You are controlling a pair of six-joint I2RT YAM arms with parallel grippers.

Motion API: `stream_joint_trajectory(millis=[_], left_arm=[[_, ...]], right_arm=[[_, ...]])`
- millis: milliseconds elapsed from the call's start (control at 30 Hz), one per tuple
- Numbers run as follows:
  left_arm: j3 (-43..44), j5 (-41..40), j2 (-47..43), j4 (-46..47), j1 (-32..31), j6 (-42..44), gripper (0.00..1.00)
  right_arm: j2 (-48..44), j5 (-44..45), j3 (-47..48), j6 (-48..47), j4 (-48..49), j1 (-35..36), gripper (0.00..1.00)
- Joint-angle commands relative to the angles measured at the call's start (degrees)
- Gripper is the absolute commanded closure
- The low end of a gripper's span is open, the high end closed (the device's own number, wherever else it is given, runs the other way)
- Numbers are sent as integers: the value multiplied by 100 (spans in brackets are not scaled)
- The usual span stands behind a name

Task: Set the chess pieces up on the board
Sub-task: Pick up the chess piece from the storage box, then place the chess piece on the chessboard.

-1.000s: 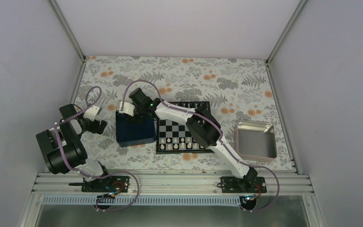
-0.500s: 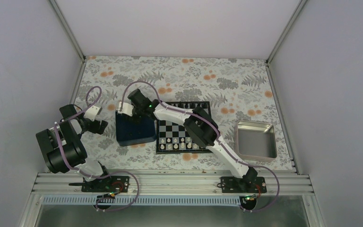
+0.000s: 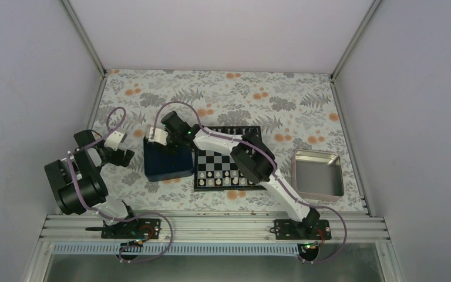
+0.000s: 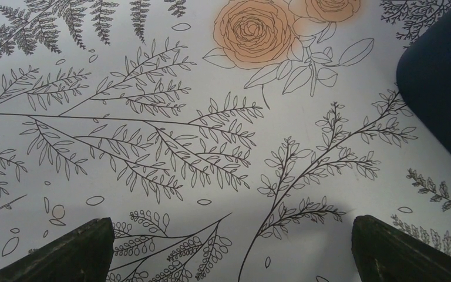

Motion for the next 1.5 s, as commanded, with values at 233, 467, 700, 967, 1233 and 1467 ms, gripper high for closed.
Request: stream_joint_trajectory(millis=[233,467,700,967,1233,1467], left_arm=[[-36,38,122,25,2,143,0],[-35,-56,104,66,-1,114,0],[-32,-104,71,79,14,79,0],[-27,-60,13,92,14,17,0],[-36,-67,48,136,17,-2,0],[-39,-94,41,139,24,-2,0]], right_arm=[[-1461,-760,-349,473,-640,-455,96],[-2926,-910,-1680,496,-803,-1254,96],[-4311,-780,-3339,216,-959,-2147,96],[-5294,-837,-4901,19,-883,-3019,95],[-5281,-995,-5598,-226,-488,-3458,94],[-4639,-1151,-5602,-363,-263,-3546,94]])
